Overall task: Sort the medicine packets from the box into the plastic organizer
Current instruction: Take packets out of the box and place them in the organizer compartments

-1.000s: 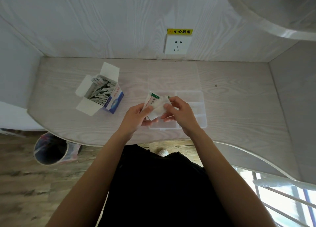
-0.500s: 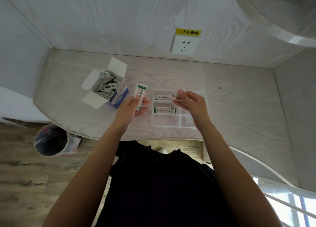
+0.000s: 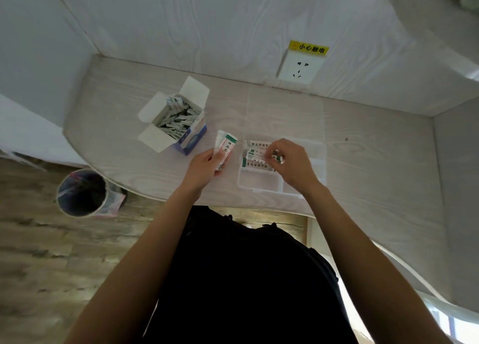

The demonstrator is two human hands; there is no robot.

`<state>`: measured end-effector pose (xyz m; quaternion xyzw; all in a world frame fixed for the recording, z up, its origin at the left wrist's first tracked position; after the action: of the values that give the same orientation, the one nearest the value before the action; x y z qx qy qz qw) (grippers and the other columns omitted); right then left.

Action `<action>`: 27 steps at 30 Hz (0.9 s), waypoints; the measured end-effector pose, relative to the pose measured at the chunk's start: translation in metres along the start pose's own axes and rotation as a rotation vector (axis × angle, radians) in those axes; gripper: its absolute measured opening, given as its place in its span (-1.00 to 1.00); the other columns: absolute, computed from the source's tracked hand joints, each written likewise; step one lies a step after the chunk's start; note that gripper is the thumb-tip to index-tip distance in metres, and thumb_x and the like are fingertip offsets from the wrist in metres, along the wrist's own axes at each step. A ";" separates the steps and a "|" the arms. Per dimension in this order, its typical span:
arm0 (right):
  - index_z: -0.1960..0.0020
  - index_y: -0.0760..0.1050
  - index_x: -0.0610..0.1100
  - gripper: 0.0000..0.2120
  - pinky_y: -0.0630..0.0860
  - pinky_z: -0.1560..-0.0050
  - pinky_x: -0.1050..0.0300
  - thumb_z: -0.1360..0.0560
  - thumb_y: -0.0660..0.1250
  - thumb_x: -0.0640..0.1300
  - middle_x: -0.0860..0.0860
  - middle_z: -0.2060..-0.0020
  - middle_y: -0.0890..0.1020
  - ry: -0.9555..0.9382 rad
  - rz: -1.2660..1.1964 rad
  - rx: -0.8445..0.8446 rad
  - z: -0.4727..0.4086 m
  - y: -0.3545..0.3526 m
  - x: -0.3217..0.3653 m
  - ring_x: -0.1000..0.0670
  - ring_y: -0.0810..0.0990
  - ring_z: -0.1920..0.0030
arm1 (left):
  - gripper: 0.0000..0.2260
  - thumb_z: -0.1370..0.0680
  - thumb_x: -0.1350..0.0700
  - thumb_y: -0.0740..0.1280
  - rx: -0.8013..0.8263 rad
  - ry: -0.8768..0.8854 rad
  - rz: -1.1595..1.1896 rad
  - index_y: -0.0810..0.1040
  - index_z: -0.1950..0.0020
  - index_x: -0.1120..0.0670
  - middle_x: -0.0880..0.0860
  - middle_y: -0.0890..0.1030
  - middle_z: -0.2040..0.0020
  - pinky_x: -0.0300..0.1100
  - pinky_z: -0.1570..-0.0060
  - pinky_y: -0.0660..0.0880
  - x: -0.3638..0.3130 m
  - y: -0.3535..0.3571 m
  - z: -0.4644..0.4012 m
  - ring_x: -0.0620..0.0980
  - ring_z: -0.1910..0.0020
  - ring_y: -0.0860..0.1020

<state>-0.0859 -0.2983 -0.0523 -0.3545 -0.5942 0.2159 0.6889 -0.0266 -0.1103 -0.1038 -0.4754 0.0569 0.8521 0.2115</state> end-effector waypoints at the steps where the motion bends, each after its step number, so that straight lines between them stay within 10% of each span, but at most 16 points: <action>1: 0.18 0.55 -0.13 -0.93 0.54 0.11 0.07 -0.42 0.41 -0.26 -0.01 0.17 0.59 -0.036 0.039 0.015 0.000 0.002 0.003 0.05 0.54 0.16 | -0.85 -0.61 0.09 0.20 0.001 0.003 0.006 0.51 -0.12 0.05 0.04 0.55 0.06 -0.28 0.14 0.49 -0.001 0.001 0.000 -0.16 0.18 0.50; 10: 0.14 0.53 -0.17 -0.90 0.37 0.16 0.45 -0.41 0.45 -0.24 0.03 0.19 0.57 -0.027 -0.133 -0.016 0.008 0.001 0.005 0.12 0.51 0.21 | -0.86 -0.61 0.10 0.20 0.019 0.025 -0.010 0.53 -0.07 0.07 0.02 0.57 0.11 -0.22 0.11 0.49 -0.007 0.004 -0.004 -0.15 0.19 0.51; 27: 0.02 0.60 -0.16 -0.86 0.46 0.03 0.39 -0.45 0.37 -0.31 0.05 0.07 0.57 0.057 -0.201 -0.271 0.029 -0.018 -0.003 0.16 0.53 0.07 | -0.84 -0.61 0.10 0.20 0.044 0.025 0.017 0.53 -0.11 0.06 0.01 0.59 0.06 -0.23 0.08 0.50 -0.009 0.008 0.002 -0.14 0.16 0.53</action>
<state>-0.1168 -0.3052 -0.0399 -0.3888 -0.6305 0.0539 0.6696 -0.0269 -0.1197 -0.0960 -0.4807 0.0823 0.8464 0.2139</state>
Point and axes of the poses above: each hand's wrist, its own z-axis away from the middle knuckle, its own y-axis out of the palm, x = y × z, the point moved 10 cm from there along -z, towards the middle knuckle
